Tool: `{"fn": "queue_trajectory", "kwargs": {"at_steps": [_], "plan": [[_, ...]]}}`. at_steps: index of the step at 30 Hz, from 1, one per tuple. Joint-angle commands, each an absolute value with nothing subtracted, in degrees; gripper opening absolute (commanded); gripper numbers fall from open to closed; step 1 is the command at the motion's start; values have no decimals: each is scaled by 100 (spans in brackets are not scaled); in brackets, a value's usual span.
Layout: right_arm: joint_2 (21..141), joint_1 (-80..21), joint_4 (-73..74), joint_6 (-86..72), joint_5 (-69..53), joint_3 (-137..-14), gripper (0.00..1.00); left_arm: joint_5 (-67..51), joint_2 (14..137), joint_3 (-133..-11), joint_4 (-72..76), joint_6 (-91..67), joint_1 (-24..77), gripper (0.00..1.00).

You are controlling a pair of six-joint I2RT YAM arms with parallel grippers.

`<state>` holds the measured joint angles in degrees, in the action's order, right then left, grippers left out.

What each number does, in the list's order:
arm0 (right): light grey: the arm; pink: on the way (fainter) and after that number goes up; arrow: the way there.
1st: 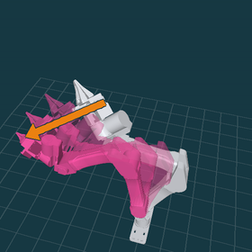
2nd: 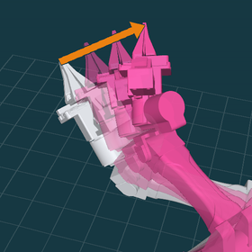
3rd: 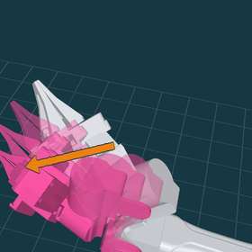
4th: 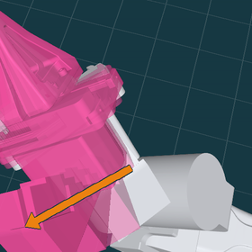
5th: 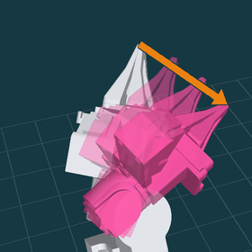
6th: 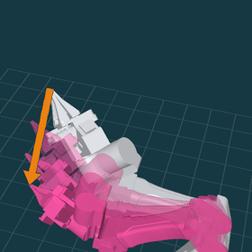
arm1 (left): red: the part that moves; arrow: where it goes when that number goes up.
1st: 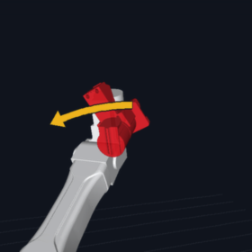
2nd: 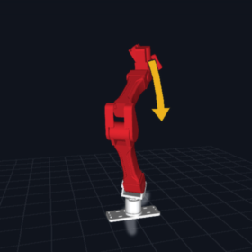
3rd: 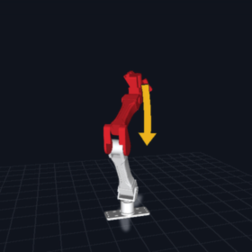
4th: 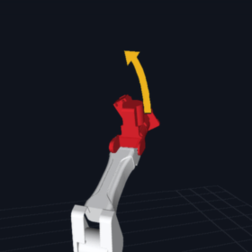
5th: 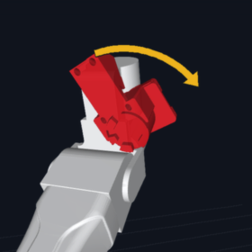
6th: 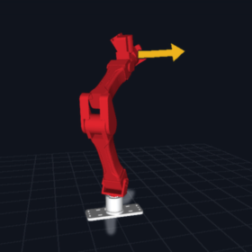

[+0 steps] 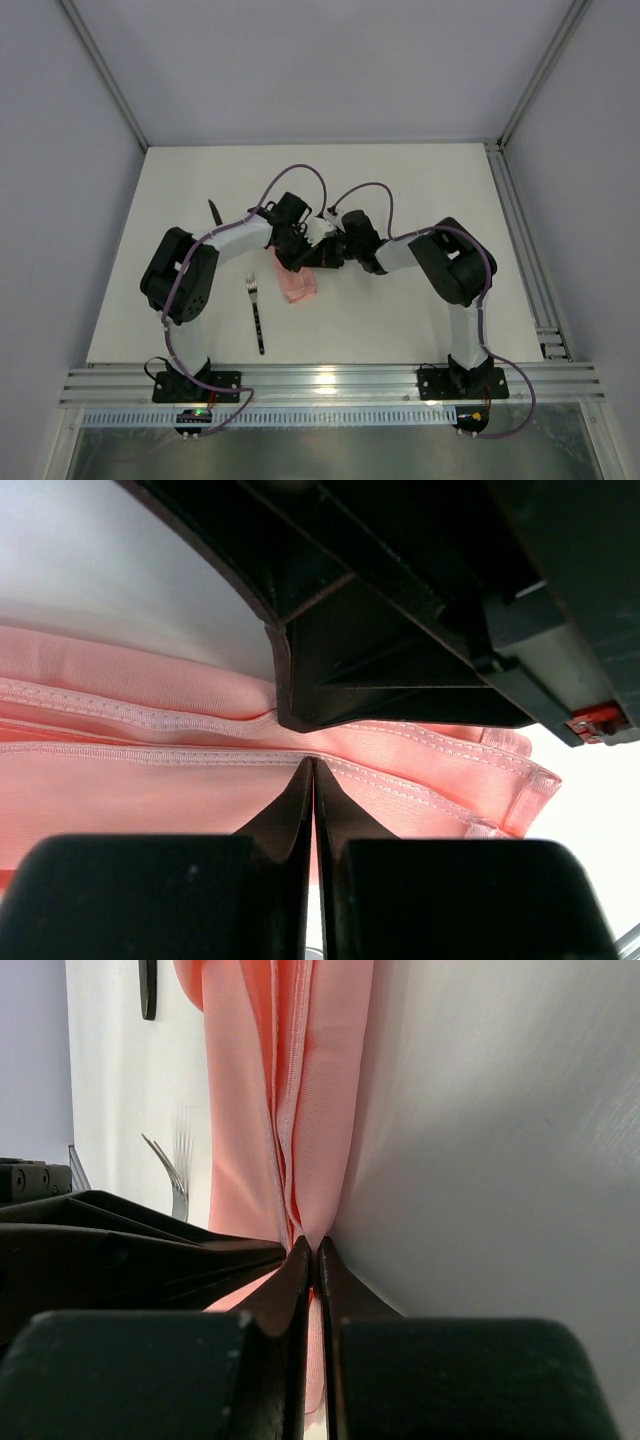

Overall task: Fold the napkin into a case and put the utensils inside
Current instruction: Stuff the top corner of the smaller-rectangle-folded napkin into the folded napkin.

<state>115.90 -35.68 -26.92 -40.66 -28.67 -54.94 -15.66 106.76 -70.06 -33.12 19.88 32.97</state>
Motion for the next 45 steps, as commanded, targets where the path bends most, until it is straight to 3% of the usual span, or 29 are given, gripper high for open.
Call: {"fn": "queue_trajectory", "kwargs": {"at_steps": [1, 7, 8, 9, 12, 17, 24, 33, 45], "plan": [[11391, -3647, -2777, -3920, -2751, -5379, 4, -1924, 10714, -7146, -3217, 1951, 3331, 0], [11347, -3630, -2647, -3824, -2751, -5423, 5, -2136, 10591, -7198, -3190, 1978, 3322, 0], [11321, -3630, -2550, -3762, -2742, -5449, 9, -2144, 10591, -7233, -3190, 1978, 3305, 0], [11303, -3639, -2471, -3710, -2742, -5510, 25, -2223, 10582, -7251, -3199, 1960, 3270, 0], [11154, -3639, -2076, -3464, -2655, -5546, 39, -2556, 10459, -7304, -3278, 1872, 3059, 0], [10855, -3639, -1320, -2884, -2190, -5739, 46, -2777, 9950, -7418, -3647, 1907, 2708, 5], [10389, -3639, -467, -2374, -1425, -5976, 46, -2770, 9211, -7041, -3902, 1977, 1978, 12], [9756, -4200, 483, -2021, -563, -6319, 46, -2575, 9782, -6478, -3666, 1899, 1925, 14], [10625, -4799, 563, -2276, -808, -6811, 46, -2654, 9808, -6346, -3463, 1811, 1925, 15]]}}
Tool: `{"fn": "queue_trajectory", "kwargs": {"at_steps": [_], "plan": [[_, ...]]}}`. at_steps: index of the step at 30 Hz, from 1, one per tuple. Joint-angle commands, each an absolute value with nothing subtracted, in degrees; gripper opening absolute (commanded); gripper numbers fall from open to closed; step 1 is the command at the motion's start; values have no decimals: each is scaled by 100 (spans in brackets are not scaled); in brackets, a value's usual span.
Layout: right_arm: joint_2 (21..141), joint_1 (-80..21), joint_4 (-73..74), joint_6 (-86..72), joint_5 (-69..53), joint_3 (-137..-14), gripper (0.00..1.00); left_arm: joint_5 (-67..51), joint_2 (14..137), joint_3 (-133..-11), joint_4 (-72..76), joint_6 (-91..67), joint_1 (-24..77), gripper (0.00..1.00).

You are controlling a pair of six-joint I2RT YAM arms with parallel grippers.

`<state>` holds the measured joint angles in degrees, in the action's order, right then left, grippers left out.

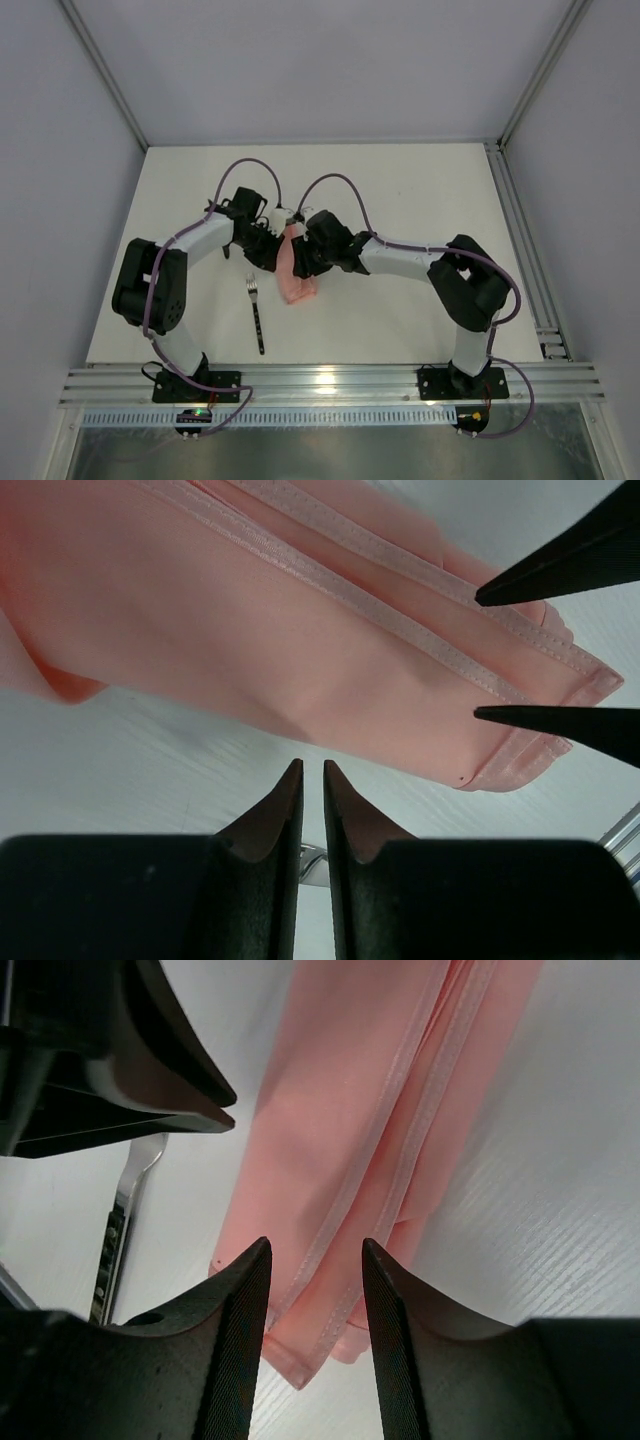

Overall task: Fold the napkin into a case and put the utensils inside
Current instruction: Stuff the top corner of the smaller-rectangle-folded napkin into the folded napkin.

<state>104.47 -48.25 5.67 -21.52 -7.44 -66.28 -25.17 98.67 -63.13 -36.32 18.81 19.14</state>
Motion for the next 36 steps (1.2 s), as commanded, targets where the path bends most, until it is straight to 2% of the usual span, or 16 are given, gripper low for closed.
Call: {"fn": "queue_trajectory", "kwargs": {"at_steps": [1, 12, 14, 18, 22, 29, 32, 36], "plan": [[10669, -4799, 571, -2294, -852, -6838, 46, -2654, 9817, -6346, -3463, 1802, 1925, 15], [11039, -4799, 238, -2522, -1414, -6724, 45, -2646, 9826, -6372, -3445, 1749, 1925, 15], [11144, -4790, 176, -2540, -1494, -6767, 39, -2628, 9826, -6372, -3454, 1767, 1925, 15], [11153, -4746, 88, -2575, -1591, -6750, 19, -2610, 9817, -6363, -3472, 1784, 1925, 16], [11004, -4676, 167, -2532, -1538, -6715, 4, -2619, 9809, -6363, -3480, 1793, 1925, 16], [10626, -4658, 220, -2487, -1555, -6627, 4, -2759, 9782, -6486, -3577, 1836, 1942, 18], [10486, -4623, 45, -2601, -1721, -6504, 4, -2839, 9633, -6504, -3604, 1977, 2056, 22], [10336, -4448, -360, -2795, -1916, -6232, 4, -2672, 9501, -6469, -3516, 2048, 2284, 36]]}}
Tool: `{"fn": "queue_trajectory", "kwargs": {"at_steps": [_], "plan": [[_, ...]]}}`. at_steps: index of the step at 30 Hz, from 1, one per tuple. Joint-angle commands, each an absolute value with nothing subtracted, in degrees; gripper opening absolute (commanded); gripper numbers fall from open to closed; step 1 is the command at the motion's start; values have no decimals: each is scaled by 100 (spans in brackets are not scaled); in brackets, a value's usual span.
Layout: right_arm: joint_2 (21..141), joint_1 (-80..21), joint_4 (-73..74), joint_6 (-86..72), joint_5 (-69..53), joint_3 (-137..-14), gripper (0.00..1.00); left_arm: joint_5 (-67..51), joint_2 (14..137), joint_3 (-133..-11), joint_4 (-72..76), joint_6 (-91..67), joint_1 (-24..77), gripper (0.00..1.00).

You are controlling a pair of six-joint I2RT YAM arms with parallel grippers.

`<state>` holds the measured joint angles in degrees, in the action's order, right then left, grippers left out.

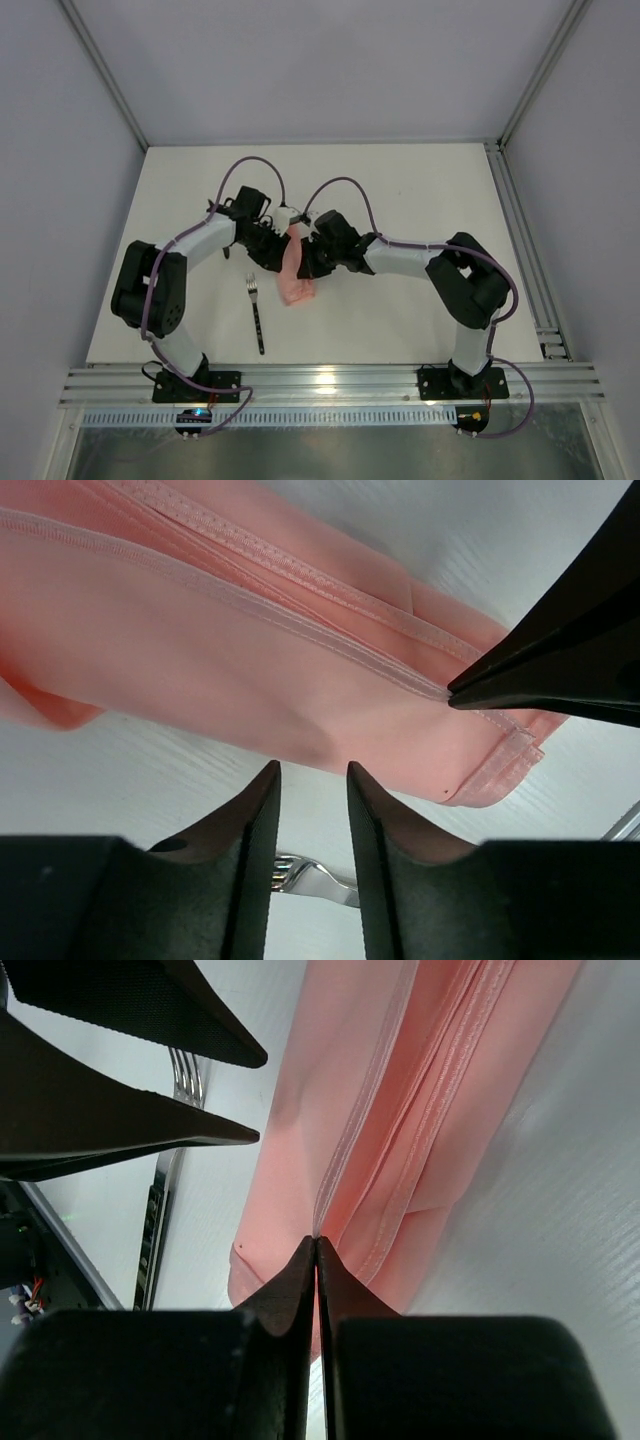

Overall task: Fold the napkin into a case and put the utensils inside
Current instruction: Stuff the top corner of the smaller-rectangle-folded napkin into the folded napkin.

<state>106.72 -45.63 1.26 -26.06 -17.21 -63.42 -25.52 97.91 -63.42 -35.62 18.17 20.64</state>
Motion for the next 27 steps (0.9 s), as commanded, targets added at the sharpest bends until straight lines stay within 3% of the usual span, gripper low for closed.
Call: {"fn": "queue_trajectory", "kwargs": {"at_steps": [1, 6, 18, 25, 27], "plan": [[10266, -4439, -360, -2804, -1916, -6188, 4, -2646, 9510, -6486, -3507, 2048, 2320, 37], [10327, -4395, -220, -2751, -1863, -6231, 4, -2435, 9597, -6530, -3410, 2039, 2548, 43], [10441, -4324, 176, -2689, -1274, -6126, 5, -2171, 10037, -6715, -3278, 1960, 2882, 48], [10433, -4315, 228, -2628, -1011, -6144, 15, -2145, 10388, -6715, -3094, 1820, 3199, 51], [10380, -4307, 246, -2593, -993, -6135, 23, -2136, 10485, -6741, -3076, 1793, 3217, 51]]}}
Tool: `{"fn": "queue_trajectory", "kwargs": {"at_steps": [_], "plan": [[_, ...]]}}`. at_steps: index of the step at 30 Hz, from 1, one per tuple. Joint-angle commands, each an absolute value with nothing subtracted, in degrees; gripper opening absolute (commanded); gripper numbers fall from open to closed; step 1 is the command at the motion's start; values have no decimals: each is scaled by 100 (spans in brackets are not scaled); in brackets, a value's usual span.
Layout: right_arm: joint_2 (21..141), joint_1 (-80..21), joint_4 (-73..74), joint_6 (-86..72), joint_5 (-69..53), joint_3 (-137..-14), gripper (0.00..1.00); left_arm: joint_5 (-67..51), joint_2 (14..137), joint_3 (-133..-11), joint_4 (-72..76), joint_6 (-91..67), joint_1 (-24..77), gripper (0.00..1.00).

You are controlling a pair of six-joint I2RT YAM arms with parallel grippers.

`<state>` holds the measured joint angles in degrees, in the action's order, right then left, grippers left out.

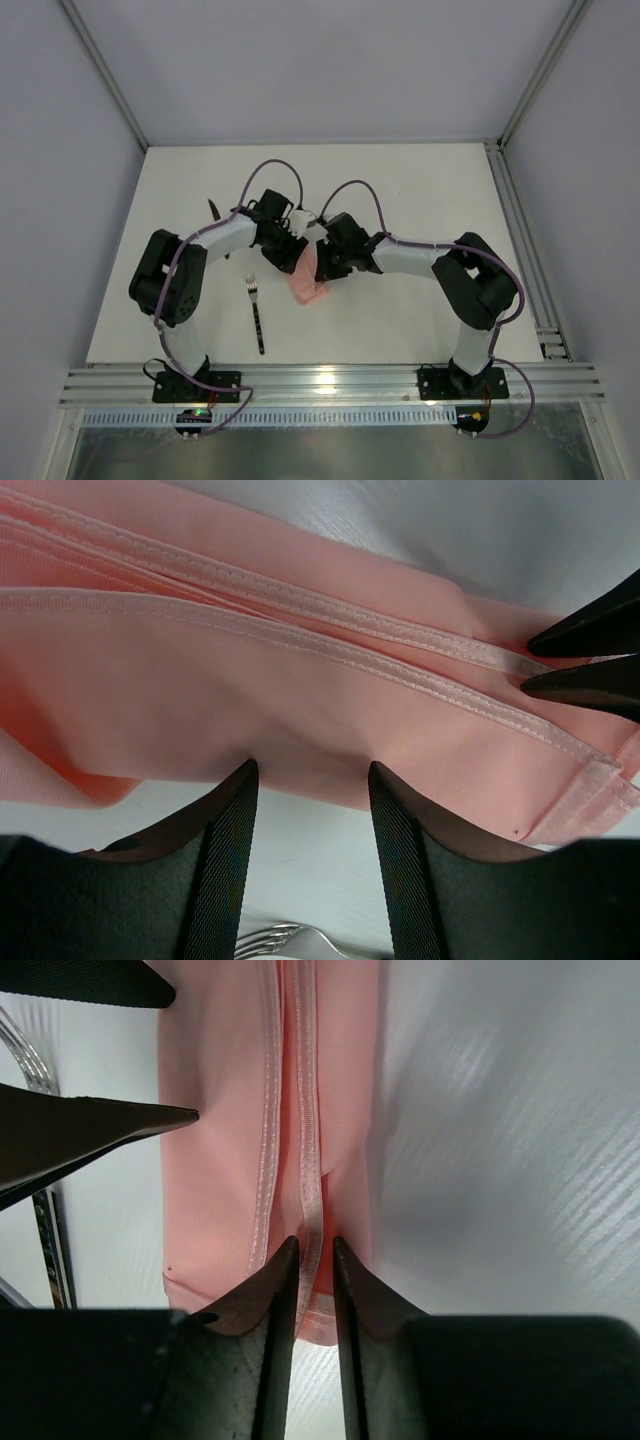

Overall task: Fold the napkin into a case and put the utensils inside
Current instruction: Stuff the top corner of the smaller-rectangle-folded napkin into the folded napkin.

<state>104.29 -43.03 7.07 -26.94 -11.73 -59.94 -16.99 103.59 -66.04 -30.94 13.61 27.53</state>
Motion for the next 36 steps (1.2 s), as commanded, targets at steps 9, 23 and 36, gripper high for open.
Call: {"fn": "queue_trajectory", "kwargs": {"at_steps": [9, 23, 36], "plan": [[10046, -4175, 45, -2469, -1133, -5880, 39, -2118, 10696, -6899, -3085, 1767, 3217, 51], [10432, -3700, -949, -2803, -1916, -5871, 43, -2179, 10687, -6882, -3120, 1749, 3217, 51], [10091, -3647, -695, -2857, -1609, -5467, 50, -2136, 10538, -6908, -3094, 1705, 3217, 52]]}}
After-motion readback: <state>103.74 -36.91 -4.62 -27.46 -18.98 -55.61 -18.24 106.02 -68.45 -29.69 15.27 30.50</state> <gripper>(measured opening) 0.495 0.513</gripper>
